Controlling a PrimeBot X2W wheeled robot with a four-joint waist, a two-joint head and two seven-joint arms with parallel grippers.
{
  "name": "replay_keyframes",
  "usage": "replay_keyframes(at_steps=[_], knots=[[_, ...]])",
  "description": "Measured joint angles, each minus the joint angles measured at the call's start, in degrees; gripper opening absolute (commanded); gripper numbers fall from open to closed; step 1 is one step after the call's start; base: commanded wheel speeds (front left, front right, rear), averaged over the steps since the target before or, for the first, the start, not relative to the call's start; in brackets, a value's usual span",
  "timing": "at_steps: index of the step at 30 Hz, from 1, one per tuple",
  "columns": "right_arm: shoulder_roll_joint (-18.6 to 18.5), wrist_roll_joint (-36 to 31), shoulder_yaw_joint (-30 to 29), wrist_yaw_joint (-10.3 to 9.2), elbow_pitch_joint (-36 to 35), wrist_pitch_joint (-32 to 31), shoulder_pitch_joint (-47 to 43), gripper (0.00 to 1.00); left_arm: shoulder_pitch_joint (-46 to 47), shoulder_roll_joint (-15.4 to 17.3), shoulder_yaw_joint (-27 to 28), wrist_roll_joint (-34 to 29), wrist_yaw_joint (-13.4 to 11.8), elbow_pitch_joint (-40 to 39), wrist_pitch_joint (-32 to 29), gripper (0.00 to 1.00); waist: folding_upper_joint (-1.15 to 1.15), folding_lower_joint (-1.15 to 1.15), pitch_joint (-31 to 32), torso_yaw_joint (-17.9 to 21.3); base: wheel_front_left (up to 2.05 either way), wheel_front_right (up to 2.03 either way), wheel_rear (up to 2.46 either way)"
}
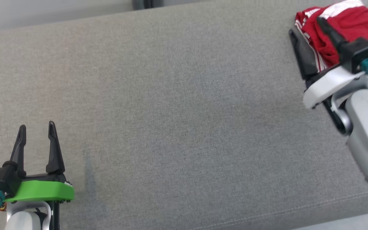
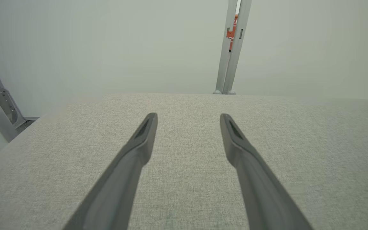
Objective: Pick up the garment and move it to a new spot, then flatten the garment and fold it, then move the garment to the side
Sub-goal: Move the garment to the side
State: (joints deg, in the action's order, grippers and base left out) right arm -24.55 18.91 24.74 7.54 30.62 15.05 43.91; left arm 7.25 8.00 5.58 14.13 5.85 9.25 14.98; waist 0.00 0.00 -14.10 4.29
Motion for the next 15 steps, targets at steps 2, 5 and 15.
replay_keyframes(at_steps=[2,5,15], knots=[[1.44,-0.69,-1.22,0.0,-2.41,0.0,-2.92,1.0,-0.41,-0.22,0.24,-0.02,0.01,0.2,0.04,1.0,0.0,0.0,1.29,-0.18,0.0,0.0,0.0],[3.71,-1.47,-2.96,0.0,-5.72,0.0,-7.68,1.0,-1.36,-0.57,0.74,-0.09,0.01,0.63,0.05,1.0,0.0,0.0,3.11,-0.26,0.0,0.0,0.0],[9.76,-4.49,-10.59,0.0,-16.18,0.0,-24.15,1.0,-2.23,-1.86,1.02,-0.53,0.23,2.09,0.05,1.0,0.0,0.0,6.95,0.08,0.0,0.0,0.0]])
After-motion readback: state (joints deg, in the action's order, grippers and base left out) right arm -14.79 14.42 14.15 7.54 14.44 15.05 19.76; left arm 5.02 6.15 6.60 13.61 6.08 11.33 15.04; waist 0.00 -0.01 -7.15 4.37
